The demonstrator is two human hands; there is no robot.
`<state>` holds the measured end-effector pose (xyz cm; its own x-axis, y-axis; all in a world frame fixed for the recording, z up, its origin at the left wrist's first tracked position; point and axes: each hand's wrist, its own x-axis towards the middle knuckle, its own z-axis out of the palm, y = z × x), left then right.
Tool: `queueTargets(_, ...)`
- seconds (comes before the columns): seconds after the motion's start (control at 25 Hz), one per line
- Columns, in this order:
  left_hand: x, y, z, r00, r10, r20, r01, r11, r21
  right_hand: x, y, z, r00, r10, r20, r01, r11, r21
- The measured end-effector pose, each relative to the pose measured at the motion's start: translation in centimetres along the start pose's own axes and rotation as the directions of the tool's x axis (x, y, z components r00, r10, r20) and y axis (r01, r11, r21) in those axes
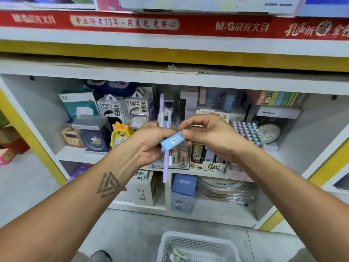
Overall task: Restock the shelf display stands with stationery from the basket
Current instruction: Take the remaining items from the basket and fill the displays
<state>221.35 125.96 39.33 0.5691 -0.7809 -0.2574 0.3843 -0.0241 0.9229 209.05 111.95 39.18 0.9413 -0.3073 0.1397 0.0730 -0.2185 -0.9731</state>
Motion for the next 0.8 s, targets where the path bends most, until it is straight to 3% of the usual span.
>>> queueTargets(0.08,-0.5,0.2,-1.1,0.999,0.011,-0.039,-0.011,1.0,0.0,1.2,0.4,1.4,1.0,-0.009,0.014,0.008,0.999,0.044)
queueTargets(0.2,-0.2,1.1,-3.7,0.989,-0.007,-0.15,0.006,1.0,-0.007,2.7,0.5,1.5,0.995,0.027,-0.092,-0.023,0.999,0.043)
queueTargets(0.28,-0.2,1.6,-5.8,0.982,-0.047,-0.182,0.044,0.999,-0.024,3.4,0.4,1.1,0.989,0.024,-0.148,-0.035,0.997,-0.068)
queueTargets(0.4,-0.5,1.7,-7.9,0.976,-0.082,-0.203,0.077,0.997,-0.032,4.2,0.5,1.2,0.992,0.024,-0.125,-0.059,0.955,-0.289)
queueTargets(0.52,-0.7,1.5,-8.8,0.979,-0.112,-0.168,0.106,0.993,-0.043,5.4,0.6,1.6,0.997,-0.007,-0.073,-0.031,0.864,-0.502)
queueTargets(0.64,-0.8,1.5,-9.5,0.978,-0.165,-0.129,0.158,0.986,-0.059,7.2,1.1,2.4,0.99,-0.078,-0.117,-0.016,0.762,-0.648)
queueTargets(0.8,-0.9,1.8,-9.8,0.974,-0.202,-0.105,0.195,0.978,-0.076,10.0,2.4,3.5,0.965,-0.248,-0.091,0.051,0.514,-0.856)
